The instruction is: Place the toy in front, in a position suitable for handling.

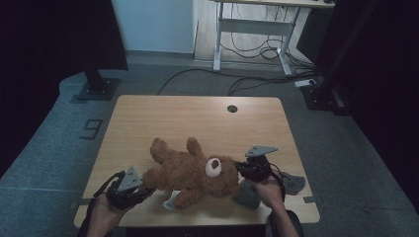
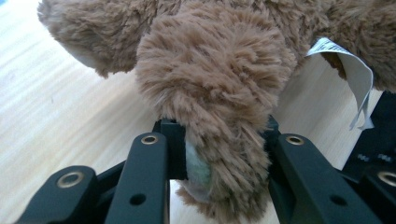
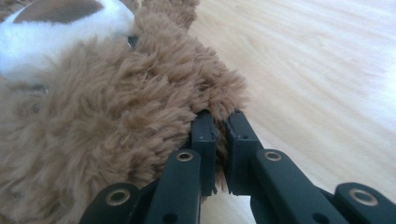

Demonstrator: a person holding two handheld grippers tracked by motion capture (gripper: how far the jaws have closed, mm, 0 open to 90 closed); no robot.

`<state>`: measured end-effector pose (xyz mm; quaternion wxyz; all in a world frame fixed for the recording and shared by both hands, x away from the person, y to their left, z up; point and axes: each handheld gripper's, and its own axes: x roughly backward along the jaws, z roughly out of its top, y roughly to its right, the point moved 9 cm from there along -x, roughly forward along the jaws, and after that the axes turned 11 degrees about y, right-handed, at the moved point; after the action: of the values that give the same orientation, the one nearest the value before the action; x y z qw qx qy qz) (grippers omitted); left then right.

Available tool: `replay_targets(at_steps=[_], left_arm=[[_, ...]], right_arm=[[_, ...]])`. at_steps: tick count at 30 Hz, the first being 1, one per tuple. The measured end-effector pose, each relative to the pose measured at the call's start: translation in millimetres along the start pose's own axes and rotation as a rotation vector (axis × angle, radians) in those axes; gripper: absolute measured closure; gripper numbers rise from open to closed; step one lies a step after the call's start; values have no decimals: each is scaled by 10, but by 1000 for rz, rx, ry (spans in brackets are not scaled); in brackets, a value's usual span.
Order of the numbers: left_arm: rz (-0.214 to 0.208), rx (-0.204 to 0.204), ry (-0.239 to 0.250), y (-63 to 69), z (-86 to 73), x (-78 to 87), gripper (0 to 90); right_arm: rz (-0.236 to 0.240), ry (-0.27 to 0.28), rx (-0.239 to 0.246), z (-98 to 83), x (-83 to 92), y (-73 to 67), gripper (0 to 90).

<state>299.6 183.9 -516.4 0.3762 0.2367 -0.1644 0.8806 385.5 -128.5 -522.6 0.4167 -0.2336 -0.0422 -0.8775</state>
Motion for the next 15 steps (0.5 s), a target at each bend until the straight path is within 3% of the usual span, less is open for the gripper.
replay_targets(at_steps=[5,9,15], left_arm=[[-3,27,-17,25,-204,-5,661],[-43,64,-19,81,-286,-13,652],[-63,73,-26,109,-375,-76,642]], right_arm=[[11,-20,10,-127,-88,-97,838],[11,-28,4,-226,-90,-110,836],[17,-31,-21,-361,-72,-92,828]])
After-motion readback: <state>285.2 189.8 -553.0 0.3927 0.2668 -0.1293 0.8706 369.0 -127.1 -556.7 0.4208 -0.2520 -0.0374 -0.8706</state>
